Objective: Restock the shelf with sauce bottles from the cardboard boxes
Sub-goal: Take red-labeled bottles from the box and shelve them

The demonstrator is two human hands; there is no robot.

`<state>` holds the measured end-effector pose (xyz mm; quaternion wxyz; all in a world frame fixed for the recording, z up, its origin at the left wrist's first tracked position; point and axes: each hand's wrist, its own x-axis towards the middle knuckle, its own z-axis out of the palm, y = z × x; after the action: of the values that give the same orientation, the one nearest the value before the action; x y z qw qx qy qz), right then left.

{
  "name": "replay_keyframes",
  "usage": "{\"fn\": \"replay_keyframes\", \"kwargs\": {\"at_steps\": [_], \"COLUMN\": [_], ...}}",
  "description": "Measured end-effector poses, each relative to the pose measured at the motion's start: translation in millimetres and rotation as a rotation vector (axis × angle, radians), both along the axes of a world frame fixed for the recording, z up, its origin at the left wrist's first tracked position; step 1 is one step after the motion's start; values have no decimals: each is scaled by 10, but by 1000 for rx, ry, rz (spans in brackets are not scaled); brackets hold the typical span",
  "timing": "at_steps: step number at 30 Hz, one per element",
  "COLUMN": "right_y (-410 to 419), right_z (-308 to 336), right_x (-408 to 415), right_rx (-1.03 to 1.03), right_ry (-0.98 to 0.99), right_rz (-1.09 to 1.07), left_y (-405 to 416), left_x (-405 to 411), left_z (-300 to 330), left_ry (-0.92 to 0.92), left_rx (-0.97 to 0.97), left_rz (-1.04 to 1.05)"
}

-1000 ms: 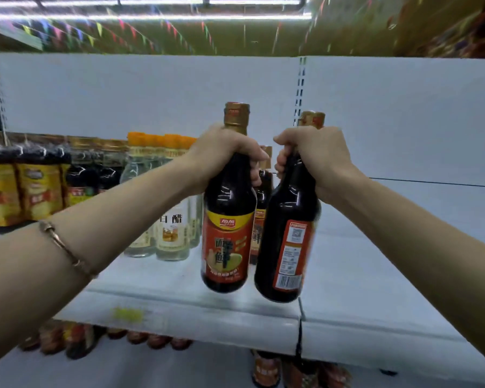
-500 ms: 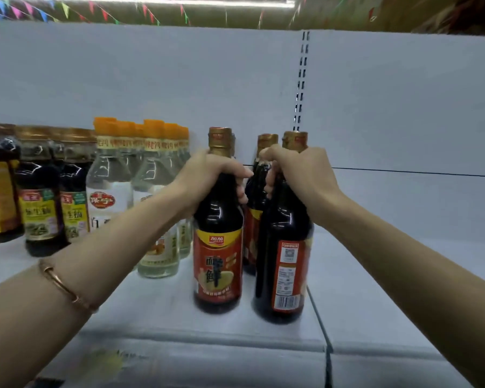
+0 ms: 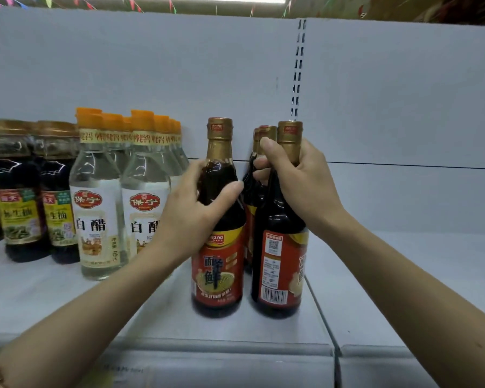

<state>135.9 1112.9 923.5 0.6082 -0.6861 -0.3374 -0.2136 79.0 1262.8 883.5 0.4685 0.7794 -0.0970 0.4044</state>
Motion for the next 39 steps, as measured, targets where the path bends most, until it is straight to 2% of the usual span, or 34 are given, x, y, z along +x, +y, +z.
{"fn": "replay_keyframes", "kwargs": {"at_steps": [5,10,14,18,22,28,39], "right_y": [-30,-124,-112,-53,-11,115,208], "right_z": [4,24,-82,-143,-177,-172,-198], "right_x": [-36,-36,-41,-54,-5,-9,49], "right_rx": [-25,-63,-130,-75,-102,-181,-119], "right_ry": [7,91,-18,-88,-189,-140,-108], "right_rz": [58,185,5,-133,-304,-450,-447], "left_y": [-7,-33,65,51,49,75,129], "left_x": [-86,-194,-237,-293,-276,-229,-133], "left_z": [-306,-479,-517,-636,-629,-604,-677], "left_ry": [39,117,204,283,347,352,266], "left_rx": [-75,0,102,50,76,92,120], "left_rz": [-47,35,22,-65,37,71,103]}}
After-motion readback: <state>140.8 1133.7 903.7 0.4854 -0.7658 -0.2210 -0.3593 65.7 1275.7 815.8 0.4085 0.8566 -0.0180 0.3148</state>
